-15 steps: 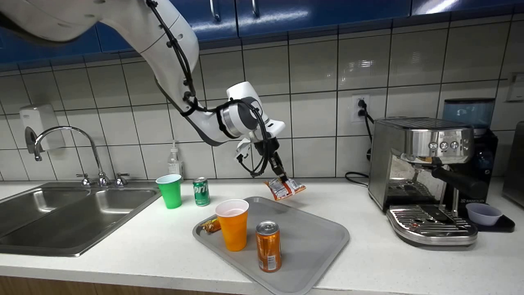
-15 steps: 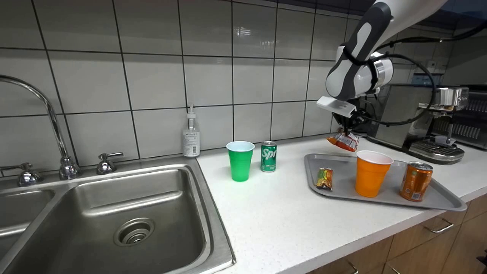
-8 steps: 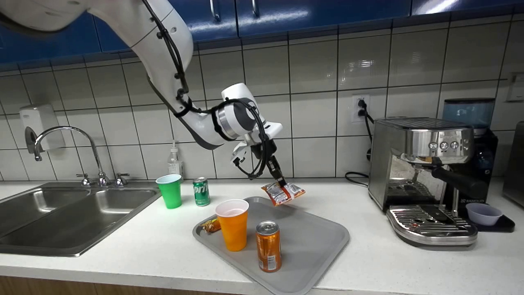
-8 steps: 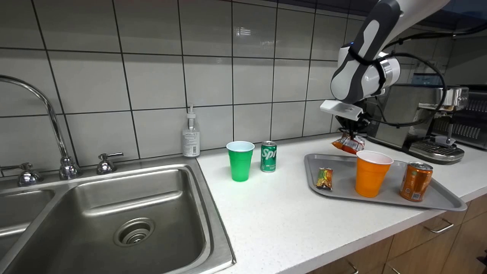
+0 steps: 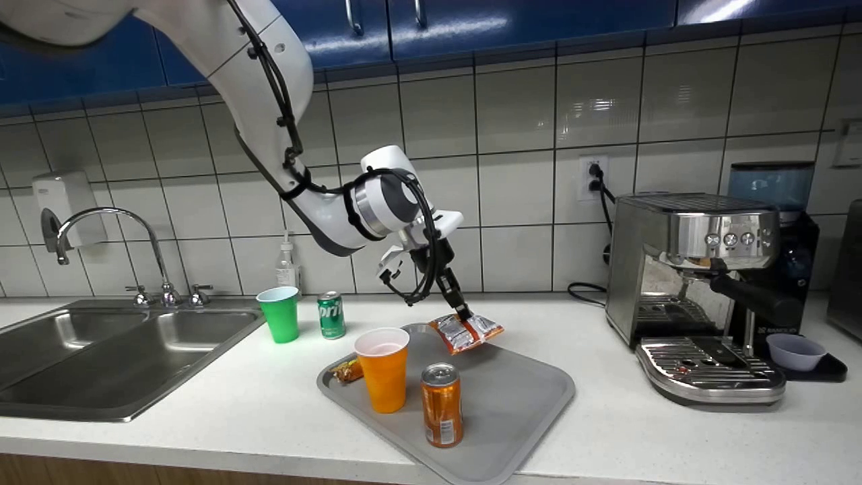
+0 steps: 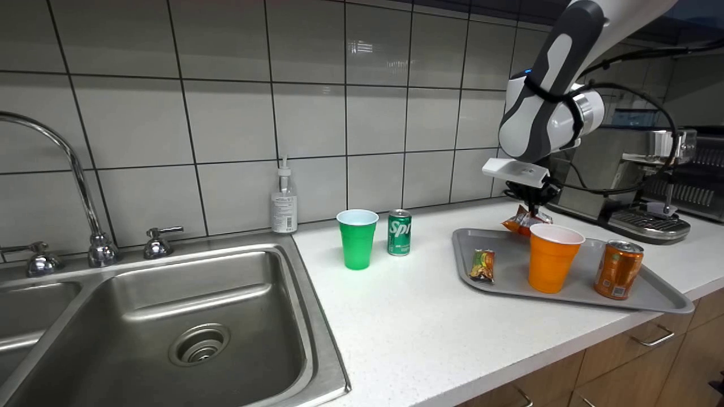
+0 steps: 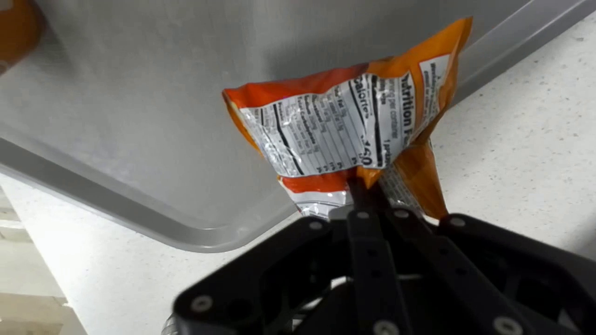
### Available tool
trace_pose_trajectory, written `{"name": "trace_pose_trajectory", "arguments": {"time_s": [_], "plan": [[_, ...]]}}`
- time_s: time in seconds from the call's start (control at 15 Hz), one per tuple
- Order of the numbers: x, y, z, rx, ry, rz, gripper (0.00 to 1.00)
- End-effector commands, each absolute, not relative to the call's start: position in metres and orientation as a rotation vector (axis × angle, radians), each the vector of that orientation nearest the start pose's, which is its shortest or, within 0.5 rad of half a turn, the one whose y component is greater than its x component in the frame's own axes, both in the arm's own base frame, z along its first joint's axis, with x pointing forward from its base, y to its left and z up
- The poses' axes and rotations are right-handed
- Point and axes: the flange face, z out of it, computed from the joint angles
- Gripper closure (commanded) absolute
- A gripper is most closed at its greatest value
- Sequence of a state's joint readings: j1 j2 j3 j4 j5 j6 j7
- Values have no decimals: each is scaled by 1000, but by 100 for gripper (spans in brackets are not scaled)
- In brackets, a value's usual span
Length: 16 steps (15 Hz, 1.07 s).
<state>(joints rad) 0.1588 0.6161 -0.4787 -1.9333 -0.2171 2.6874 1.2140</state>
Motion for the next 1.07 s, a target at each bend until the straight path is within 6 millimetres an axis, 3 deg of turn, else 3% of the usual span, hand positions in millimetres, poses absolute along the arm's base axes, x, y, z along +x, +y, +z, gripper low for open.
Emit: {"name": "trace_pose_trajectory", "arguments": {"time_s": [0.0, 0.73, 0.8, 1.0], "plan": [[604, -176, 219, -2724, 1977, -554, 100], [589, -173, 202, -2759, 2003, -487, 100], [588, -173, 202, -2757, 2009, -485, 78], [586, -172, 203, -2748, 2028, -495, 58]]}}
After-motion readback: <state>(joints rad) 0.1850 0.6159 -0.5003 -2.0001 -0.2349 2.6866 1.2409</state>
